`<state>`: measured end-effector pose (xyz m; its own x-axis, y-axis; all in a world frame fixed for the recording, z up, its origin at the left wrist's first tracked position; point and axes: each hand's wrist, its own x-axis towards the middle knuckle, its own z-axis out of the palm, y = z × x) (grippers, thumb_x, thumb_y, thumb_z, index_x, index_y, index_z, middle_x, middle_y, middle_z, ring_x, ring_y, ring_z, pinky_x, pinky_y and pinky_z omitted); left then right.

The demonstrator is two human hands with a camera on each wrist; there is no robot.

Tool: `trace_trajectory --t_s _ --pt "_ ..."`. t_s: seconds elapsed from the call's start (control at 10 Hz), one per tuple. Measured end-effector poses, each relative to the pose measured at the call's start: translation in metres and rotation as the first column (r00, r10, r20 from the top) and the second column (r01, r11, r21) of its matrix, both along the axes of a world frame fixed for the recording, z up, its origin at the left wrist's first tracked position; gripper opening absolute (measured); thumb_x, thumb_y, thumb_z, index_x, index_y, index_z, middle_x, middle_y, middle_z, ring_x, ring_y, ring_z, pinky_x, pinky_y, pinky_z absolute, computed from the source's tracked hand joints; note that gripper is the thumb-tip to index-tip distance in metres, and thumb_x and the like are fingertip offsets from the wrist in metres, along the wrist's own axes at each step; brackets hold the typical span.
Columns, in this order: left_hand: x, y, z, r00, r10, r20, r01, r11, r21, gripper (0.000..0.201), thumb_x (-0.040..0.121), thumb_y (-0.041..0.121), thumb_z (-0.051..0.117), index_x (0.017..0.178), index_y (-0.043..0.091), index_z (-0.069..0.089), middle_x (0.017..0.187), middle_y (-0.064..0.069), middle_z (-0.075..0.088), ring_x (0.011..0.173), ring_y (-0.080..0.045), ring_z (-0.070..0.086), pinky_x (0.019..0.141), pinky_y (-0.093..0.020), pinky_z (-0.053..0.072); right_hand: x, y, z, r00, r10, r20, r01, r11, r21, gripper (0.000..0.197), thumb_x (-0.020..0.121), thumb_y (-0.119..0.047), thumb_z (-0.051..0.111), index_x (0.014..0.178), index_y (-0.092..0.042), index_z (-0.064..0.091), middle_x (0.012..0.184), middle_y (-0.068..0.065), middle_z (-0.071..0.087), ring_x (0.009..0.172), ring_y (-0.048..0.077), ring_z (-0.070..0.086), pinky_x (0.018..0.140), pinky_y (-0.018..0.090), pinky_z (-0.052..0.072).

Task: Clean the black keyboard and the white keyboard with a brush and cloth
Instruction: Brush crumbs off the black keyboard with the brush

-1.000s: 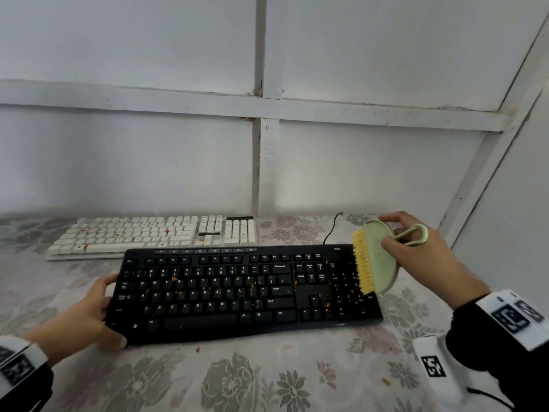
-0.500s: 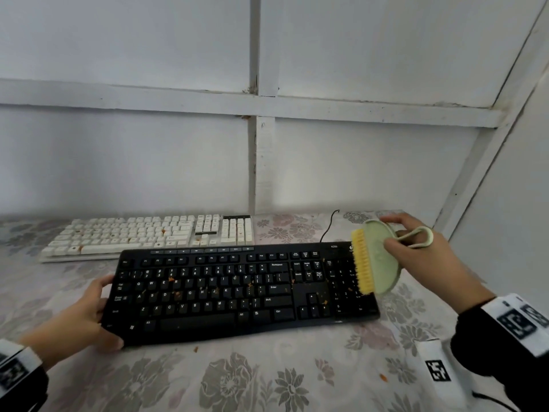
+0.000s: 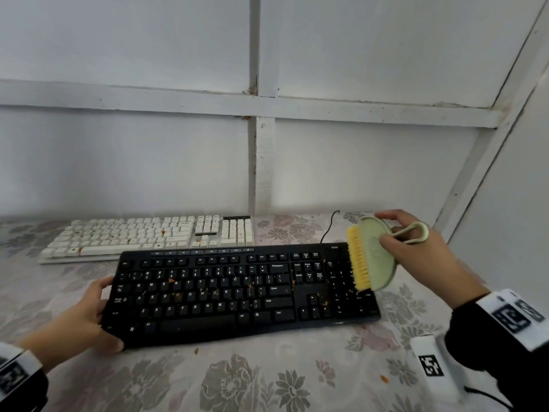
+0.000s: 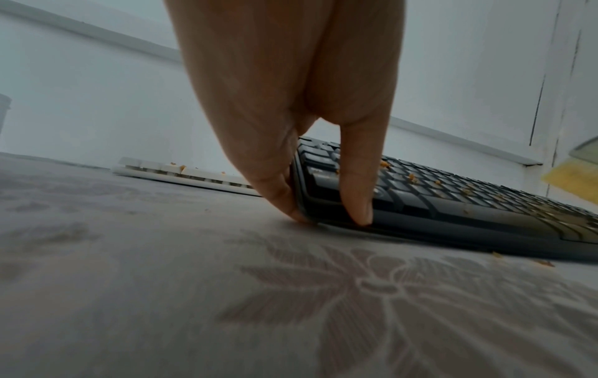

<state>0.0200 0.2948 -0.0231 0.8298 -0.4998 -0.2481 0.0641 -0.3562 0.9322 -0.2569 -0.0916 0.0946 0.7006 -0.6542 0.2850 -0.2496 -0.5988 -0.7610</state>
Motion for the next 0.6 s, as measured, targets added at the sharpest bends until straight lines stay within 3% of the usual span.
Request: trace_trajectory --t_s 0.1,0.2,0.3,0.4,0.5,0.6 --pt "0.0 0.0 0.0 1.0 -0.008 0.013 0.007 1.0 0.015 0.125 0.011 0.001 0.072 0.122 0.032 0.025 0.094 -0.014 0.063 0.086 -0.027 0.061 0.069 -0.044 0.049 0.005 0.002 -0.005 1.0 -0.002 -0.029 0.002 1.0 -0.025 0.03 0.086 -0.01 0.057 0.104 -0.033 0.062 0.079 0.005 0.066 0.067 0.031 0.058 0.056 0.03 0.041" --pt "0.001 -0.001 0.0 1.0 0.0 0.004 -0.001 1.0 0.015 0.127 0.009 0.0 0.071 0.122 0.033 0.024 0.095 -0.01 0.06 0.085 -0.022 0.059 0.066 -0.04 0.047 -0.007 0.01 -0.018 0.992 0.069 -0.104 -0.07 0.998 -0.006 0.028 0.087 -0.009 0.058 0.101 -0.033 0.062 0.074 -0.003 0.066 0.057 0.016 0.053 0.047 0.016 0.039" --pt "0.005 0.001 -0.004 1.0 -0.001 0.0 0.001 1.0 0.028 0.133 0.004 0.001 0.075 0.123 0.033 0.024 0.095 -0.01 0.06 0.085 -0.022 0.059 0.067 -0.041 0.047 -0.021 0.017 -0.025 0.981 0.115 -0.155 -0.116 0.993 0.001 0.03 0.087 -0.009 0.059 0.096 -0.038 0.063 0.058 -0.01 0.059 0.048 0.006 0.044 0.044 0.015 0.034" --pt "0.007 0.002 -0.006 1.0 -0.01 0.006 0.01 0.999 0.035 0.139 0.0 0.002 0.078 0.123 0.036 0.023 0.096 -0.011 0.061 0.087 -0.024 0.06 0.069 -0.043 0.048 -0.026 0.014 -0.015 0.987 0.085 -0.14 -0.085 0.996 0.005 0.03 0.085 -0.009 0.06 0.094 -0.037 0.064 0.058 -0.008 0.059 0.052 0.01 0.047 0.047 0.018 0.036" --pt "0.006 0.001 -0.006 1.0 0.005 -0.004 -0.005 1.0 0.006 0.127 0.01 0.0 0.072 0.122 0.036 0.025 0.097 -0.013 0.062 0.087 -0.025 0.06 0.07 -0.044 0.048 -0.016 0.012 -0.004 0.999 0.034 -0.029 -0.034 0.999 0.015 0.03 0.086 -0.009 0.059 0.098 -0.036 0.064 0.074 0.001 0.065 0.063 0.023 0.054 0.057 0.029 0.039" --pt "0.006 0.002 -0.007 1.0 0.007 0.001 -0.007 1.0 0.013 0.126 0.012 0.001 0.072 0.121 0.039 0.024 0.099 -0.012 0.062 0.088 -0.025 0.061 0.07 -0.046 0.049 -0.002 0.008 -0.002 1.0 -0.02 -0.016 0.02 1.0 -0.011 0.03 0.087 -0.011 0.057 0.103 -0.037 0.061 0.081 0.003 0.067 0.068 0.026 0.057 0.056 0.029 0.04"
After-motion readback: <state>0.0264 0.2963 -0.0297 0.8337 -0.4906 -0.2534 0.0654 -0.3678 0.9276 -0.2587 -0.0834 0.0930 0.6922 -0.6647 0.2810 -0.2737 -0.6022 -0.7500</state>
